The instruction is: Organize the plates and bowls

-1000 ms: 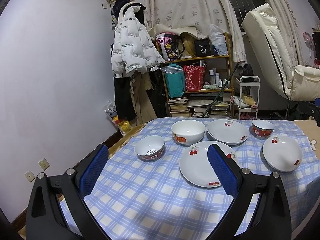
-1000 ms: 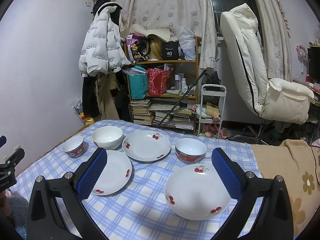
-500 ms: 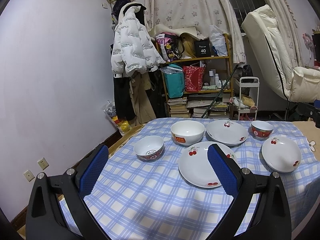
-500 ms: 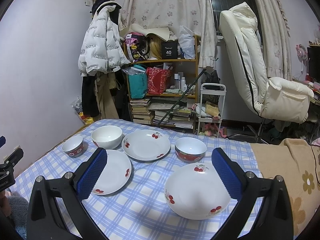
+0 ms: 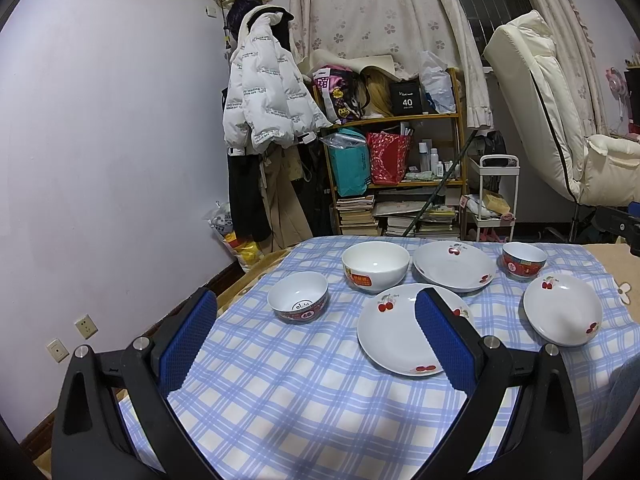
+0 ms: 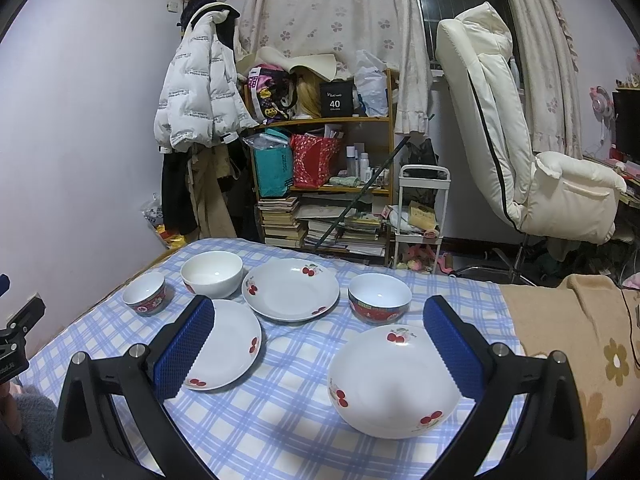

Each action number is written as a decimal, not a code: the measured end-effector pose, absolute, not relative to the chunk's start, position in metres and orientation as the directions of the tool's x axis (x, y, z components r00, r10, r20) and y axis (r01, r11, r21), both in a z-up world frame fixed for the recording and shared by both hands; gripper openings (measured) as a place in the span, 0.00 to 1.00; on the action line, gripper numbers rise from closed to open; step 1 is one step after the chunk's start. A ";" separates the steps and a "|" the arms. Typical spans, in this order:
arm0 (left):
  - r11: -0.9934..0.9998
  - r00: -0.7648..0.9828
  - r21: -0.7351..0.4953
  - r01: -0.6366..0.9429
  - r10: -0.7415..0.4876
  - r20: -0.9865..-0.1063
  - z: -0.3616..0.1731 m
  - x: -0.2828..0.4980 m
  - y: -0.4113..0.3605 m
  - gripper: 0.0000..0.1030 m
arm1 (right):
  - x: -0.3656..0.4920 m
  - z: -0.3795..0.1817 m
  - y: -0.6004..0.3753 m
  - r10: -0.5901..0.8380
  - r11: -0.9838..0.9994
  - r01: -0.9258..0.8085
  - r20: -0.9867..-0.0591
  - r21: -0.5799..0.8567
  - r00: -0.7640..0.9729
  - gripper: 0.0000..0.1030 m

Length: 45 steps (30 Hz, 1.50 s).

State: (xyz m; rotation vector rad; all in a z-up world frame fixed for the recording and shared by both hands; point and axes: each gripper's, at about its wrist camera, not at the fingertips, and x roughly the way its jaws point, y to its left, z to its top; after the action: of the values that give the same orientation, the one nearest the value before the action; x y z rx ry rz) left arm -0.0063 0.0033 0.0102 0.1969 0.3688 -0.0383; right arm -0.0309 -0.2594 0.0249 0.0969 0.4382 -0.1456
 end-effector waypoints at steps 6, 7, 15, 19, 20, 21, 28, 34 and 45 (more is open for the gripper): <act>0.982 0.927 0.173 0.079 -0.009 -0.375 0.010 -0.006 0.004 0.95 | -0.030 0.024 -0.259 -0.120 0.985 0.162 -0.431 0.062 0.894 1.00; 0.983 0.924 0.165 0.084 -0.015 -0.382 0.011 -0.005 0.005 0.95 | -0.030 0.024 -0.258 -0.121 0.985 0.163 -0.431 0.062 0.894 1.00; 0.983 0.920 0.179 0.045 0.029 -0.391 0.013 0.000 0.005 0.95 | -0.030 0.007 -0.262 -0.110 0.985 0.159 -0.443 0.073 0.890 1.00; 0.982 0.910 0.180 0.055 0.025 -0.413 0.009 0.003 0.003 0.95 | -0.029 0.002 -0.265 -0.109 0.984 0.160 -0.455 0.073 0.884 1.00; 0.982 0.910 0.182 0.053 0.028 -0.414 0.010 0.004 0.002 0.95 | -0.027 0.002 -0.264 -0.112 0.985 0.160 -0.458 0.067 0.882 1.00; 0.980 0.911 0.191 0.048 0.036 -0.411 0.010 0.006 0.001 0.95 | -0.026 0.003 -0.264 -0.119 0.985 0.163 -0.460 0.058 0.880 1.00; 0.978 0.901 0.200 0.055 0.038 -0.432 0.017 0.029 -0.003 0.95 | -0.001 0.012 -0.260 -0.081 0.989 0.128 -0.462 0.071 0.883 1.00; 0.969 0.897 0.238 0.067 0.046 -0.439 0.023 0.062 -0.011 0.95 | 0.027 0.020 -0.253 -0.084 0.989 0.131 -0.465 0.069 0.881 1.00; 0.973 0.873 0.224 0.063 0.055 -0.485 0.018 0.127 -0.023 0.95 | 0.076 0.017 -0.239 -0.097 0.986 0.152 -0.498 0.071 0.862 1.00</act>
State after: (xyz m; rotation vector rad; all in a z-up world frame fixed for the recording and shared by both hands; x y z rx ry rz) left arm 0.1270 -0.0226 0.0181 0.2371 0.5115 -0.0046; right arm 0.0765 -0.2386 0.0166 0.1094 0.5159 -0.1310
